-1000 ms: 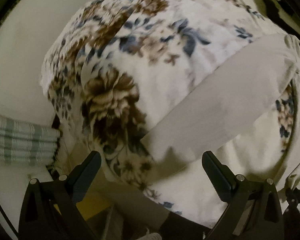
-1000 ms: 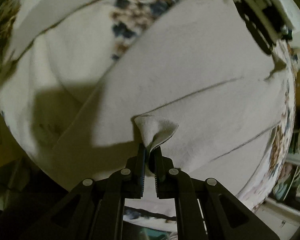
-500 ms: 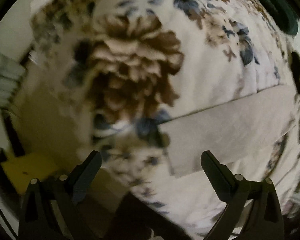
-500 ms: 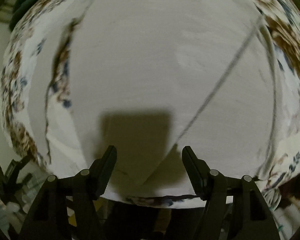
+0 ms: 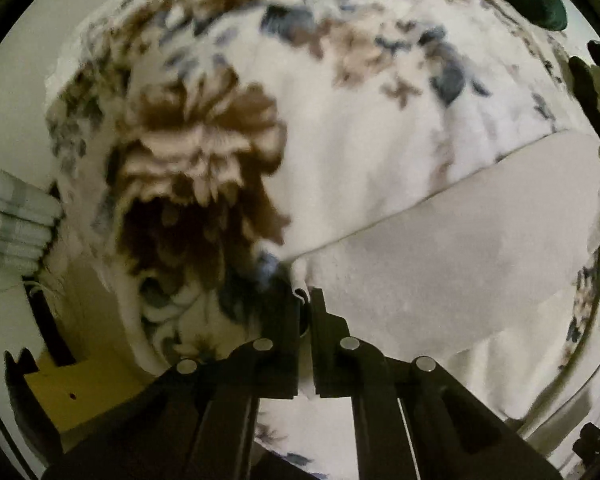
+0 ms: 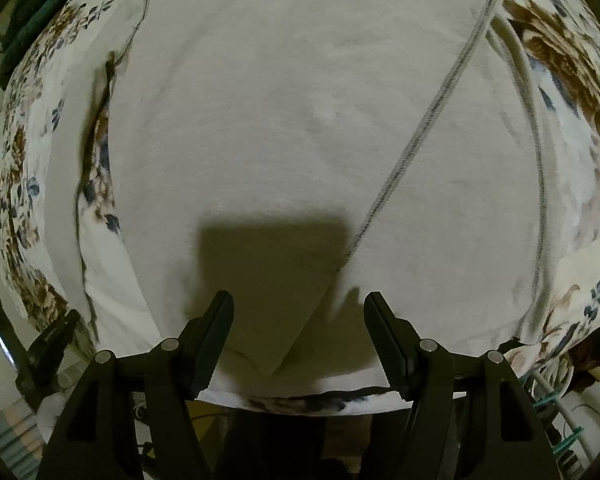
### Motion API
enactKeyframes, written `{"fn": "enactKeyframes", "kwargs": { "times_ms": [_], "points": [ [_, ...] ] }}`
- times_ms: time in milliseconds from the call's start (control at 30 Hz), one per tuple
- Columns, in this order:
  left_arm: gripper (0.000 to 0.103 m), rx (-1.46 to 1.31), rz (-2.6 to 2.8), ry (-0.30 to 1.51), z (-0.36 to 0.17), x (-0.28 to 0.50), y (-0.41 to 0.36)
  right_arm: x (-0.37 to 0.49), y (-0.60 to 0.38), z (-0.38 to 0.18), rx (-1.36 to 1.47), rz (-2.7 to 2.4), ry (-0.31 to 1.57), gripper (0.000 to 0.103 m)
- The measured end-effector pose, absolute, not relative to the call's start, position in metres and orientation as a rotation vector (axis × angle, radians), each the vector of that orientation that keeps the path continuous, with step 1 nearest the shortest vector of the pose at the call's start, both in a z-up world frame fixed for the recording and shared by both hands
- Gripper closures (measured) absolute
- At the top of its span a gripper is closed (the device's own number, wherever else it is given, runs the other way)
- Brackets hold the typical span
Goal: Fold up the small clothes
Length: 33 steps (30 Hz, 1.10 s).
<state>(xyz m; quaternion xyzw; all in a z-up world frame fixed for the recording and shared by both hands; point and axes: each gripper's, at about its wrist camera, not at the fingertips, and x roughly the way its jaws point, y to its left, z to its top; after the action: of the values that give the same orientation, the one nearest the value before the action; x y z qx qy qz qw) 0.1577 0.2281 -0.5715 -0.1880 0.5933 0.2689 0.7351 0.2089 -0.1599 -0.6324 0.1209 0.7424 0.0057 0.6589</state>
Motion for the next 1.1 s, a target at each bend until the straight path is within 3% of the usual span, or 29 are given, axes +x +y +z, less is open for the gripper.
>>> {"fn": "enactKeyframes", "kwargs": {
  "times_ms": [267, 467, 800, 1100],
  "points": [
    [0.101, -0.228, 0.569, 1.122, -0.477, 0.162, 0.175, 0.207, -0.206, -0.617, 0.302, 0.065, 1.641, 0.033],
    [0.101, -0.039, 0.302, 1.059, -0.424, 0.173, 0.062, 0.197, -0.273, -0.600, 0.354, 0.040, 1.612, 0.033],
    [0.102, 0.158, -0.178, 1.131, -0.459, 0.168, -0.162, 0.169, -0.412, -0.588, 0.436, -0.162, 1.543, 0.034],
    [0.096, 0.213, -0.273, 1.243, -0.506, 0.150, -0.207, 0.158, -0.452, -0.603, 0.489, -0.164, 1.575, 0.034]
  ]
}}
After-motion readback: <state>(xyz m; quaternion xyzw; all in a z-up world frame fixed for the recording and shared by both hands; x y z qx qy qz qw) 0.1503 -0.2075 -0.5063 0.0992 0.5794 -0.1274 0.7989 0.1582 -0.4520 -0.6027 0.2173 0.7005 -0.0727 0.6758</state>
